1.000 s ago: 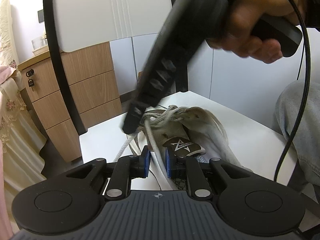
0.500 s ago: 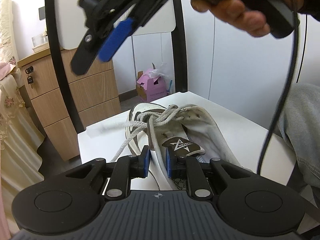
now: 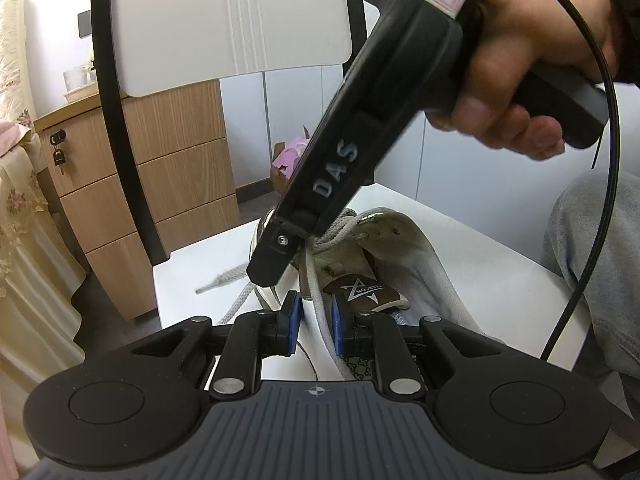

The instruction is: Lace up shoes with both hands

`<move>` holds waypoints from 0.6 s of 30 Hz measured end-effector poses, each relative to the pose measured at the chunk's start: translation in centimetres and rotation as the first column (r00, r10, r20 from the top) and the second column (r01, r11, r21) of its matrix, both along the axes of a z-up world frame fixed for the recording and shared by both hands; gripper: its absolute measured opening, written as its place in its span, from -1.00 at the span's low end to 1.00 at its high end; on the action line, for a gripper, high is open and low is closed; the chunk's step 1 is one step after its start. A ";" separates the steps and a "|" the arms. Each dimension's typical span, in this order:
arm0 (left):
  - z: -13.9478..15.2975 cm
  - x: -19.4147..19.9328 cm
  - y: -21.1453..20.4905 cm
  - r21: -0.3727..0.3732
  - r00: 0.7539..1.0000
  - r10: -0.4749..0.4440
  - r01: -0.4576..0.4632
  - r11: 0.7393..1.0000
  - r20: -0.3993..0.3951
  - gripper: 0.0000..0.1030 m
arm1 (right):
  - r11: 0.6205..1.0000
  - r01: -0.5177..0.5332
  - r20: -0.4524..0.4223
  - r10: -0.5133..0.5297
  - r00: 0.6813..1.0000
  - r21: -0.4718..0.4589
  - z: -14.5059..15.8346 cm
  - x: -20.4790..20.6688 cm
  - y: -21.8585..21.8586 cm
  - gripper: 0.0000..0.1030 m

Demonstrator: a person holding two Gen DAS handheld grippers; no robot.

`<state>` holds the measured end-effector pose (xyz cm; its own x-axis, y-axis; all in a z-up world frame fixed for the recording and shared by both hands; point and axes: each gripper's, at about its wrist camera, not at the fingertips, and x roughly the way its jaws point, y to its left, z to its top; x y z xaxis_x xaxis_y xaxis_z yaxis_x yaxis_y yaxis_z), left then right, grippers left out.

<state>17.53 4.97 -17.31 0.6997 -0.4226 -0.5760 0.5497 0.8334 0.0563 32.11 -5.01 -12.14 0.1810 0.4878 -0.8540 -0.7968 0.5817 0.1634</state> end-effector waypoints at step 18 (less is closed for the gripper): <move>0.1 0.1 0.3 -0.012 1.000 -0.004 0.004 1.000 -0.013 -0.62 | 0.860 0.030 0.172 -0.135 0.976 0.509 16.1 1.6 0.8 -0.99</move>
